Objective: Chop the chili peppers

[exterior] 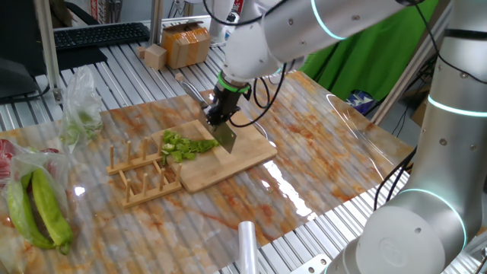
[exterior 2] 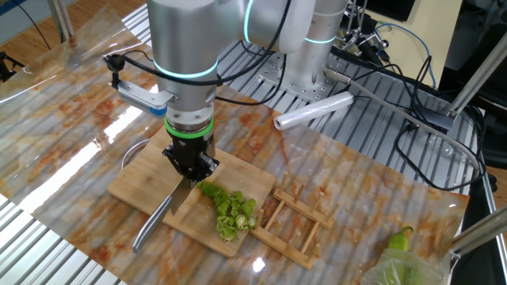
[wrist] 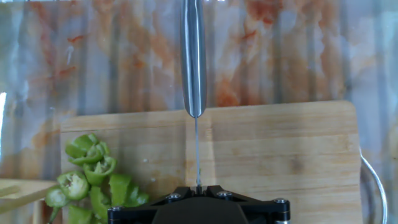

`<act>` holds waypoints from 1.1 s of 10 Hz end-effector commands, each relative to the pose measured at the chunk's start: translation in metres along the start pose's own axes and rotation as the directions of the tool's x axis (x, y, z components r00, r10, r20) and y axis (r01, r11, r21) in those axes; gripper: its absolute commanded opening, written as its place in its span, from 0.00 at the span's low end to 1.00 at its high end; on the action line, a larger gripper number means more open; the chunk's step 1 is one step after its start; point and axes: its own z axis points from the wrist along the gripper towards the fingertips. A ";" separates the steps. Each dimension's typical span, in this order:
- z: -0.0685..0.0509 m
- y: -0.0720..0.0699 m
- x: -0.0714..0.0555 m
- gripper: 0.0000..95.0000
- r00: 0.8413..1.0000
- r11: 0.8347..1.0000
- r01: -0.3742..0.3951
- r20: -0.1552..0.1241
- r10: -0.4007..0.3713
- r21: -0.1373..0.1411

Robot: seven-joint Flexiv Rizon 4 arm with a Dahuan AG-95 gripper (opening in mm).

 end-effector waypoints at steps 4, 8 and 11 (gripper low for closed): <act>-0.023 0.034 0.002 0.00 0.999 0.999 -0.035 -0.012 0.035 -0.003; -0.047 0.075 0.014 0.00 0.996 0.996 -0.084 -0.024 0.084 -0.001; -0.063 0.100 0.029 0.00 0.993 0.994 -0.108 -0.039 0.108 -0.004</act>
